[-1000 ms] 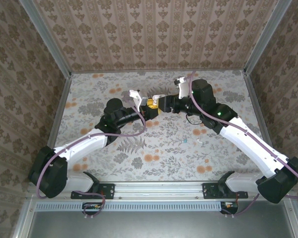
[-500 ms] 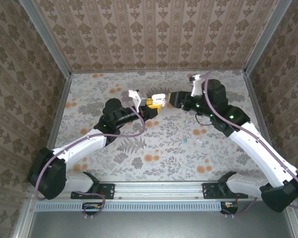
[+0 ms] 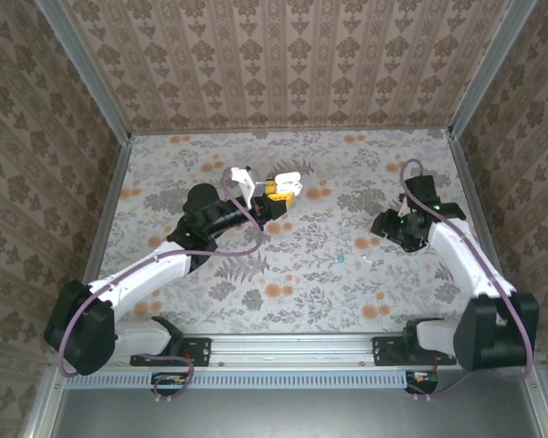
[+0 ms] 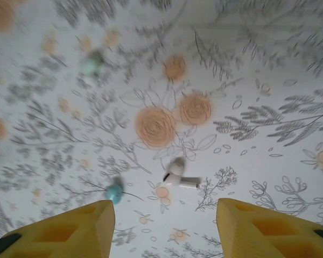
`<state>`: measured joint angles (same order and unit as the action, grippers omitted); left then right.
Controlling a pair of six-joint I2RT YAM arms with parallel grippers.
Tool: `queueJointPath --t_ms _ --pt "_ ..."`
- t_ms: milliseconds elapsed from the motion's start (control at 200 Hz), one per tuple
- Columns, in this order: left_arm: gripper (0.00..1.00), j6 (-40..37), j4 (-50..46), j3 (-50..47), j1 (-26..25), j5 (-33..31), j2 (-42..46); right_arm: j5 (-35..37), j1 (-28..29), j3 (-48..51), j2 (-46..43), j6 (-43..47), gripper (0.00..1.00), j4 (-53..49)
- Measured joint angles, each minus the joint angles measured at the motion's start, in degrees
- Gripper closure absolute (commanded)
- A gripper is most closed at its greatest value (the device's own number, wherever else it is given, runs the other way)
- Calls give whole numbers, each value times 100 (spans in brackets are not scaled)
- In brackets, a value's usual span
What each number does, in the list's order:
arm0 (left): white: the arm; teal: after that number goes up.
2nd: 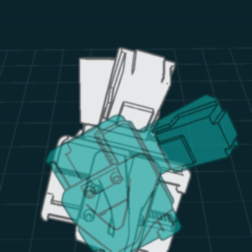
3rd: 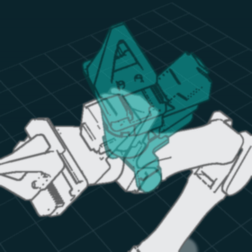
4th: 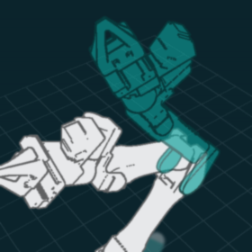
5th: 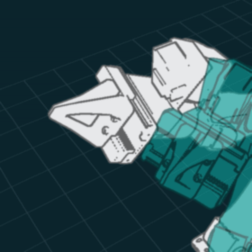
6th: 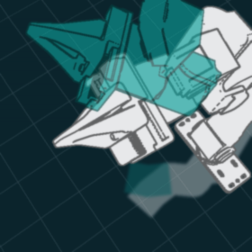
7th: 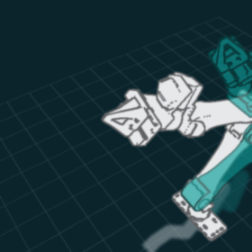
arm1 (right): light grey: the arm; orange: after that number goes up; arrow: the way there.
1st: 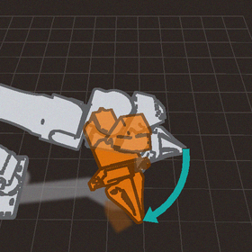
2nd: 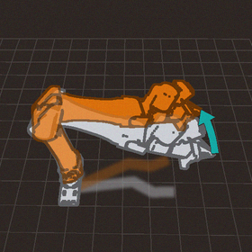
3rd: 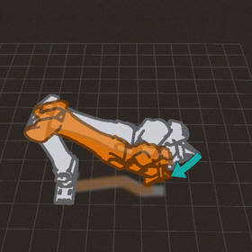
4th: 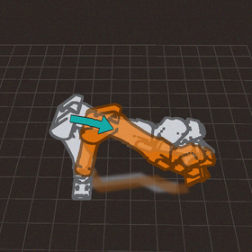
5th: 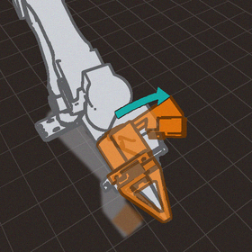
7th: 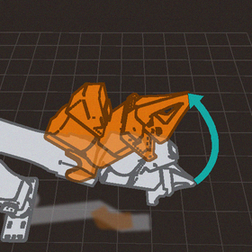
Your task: Insert wireless bluetooth earbuds into charging case
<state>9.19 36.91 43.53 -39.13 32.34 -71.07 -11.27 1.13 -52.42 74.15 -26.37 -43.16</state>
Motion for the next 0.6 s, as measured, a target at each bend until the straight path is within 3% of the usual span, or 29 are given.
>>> queueJointPath --t_ms 255,600 --pt "74 0 -57 0 22 -122 33 -332 229 -13 1281 374 40 227" --pt "74 0 -92 0 22 -179 44 -544 326 -24 1810 391 40 557"
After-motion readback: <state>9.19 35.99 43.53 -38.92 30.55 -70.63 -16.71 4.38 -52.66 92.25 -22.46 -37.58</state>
